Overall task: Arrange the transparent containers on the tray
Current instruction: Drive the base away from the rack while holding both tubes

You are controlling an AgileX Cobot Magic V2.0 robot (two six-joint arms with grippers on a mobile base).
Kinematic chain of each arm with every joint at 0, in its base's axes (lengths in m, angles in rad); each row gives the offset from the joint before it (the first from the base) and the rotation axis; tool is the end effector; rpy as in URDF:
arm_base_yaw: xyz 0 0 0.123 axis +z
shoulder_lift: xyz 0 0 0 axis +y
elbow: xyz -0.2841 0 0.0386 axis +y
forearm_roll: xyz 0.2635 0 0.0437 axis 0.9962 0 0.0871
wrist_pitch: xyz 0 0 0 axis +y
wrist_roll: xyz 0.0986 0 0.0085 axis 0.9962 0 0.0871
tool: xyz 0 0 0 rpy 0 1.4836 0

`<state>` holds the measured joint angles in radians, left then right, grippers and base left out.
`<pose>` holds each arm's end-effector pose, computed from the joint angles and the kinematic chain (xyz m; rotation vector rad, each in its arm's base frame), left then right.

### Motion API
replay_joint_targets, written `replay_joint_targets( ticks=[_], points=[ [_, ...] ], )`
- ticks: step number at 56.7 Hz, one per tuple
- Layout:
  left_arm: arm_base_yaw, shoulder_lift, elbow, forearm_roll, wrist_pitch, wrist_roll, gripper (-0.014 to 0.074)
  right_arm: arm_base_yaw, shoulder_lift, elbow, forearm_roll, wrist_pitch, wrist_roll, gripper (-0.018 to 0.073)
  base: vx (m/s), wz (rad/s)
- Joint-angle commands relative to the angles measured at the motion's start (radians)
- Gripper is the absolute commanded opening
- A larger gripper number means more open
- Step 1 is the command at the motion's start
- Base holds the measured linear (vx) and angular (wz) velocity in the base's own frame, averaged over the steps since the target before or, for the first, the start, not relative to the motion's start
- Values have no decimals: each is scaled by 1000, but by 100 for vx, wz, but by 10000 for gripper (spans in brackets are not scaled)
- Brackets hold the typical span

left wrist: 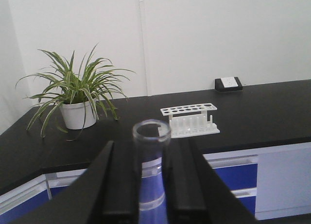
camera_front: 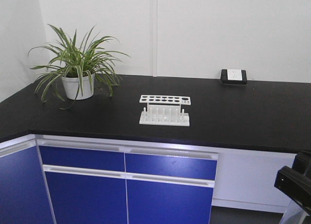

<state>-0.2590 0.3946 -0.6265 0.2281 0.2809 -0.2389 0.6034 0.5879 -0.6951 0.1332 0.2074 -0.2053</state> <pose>0.0960 -0.0190 0.3753 0.1327 1.5225 -0.1743 0.1148 0.0824 0.3831 -0.5522 1.5004 0.4340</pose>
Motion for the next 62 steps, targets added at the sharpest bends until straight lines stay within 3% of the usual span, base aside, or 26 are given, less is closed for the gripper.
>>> replay_joint_targets(
  ticks=[1,36,62],
  points=[
    [-6,9,-35,-1,-85,-2,111,-6,2,-30,-6,-84,-5,93,-34,3],
    [-6,9,-35,-1,-85,-2,111,-6,2,-30,-5,-84,-5,93,-30,7],
    [-6,9,-35,-1,-84,-2,111,-6,2,-30,-5,-86,-5,93,-17,44]
  ],
)
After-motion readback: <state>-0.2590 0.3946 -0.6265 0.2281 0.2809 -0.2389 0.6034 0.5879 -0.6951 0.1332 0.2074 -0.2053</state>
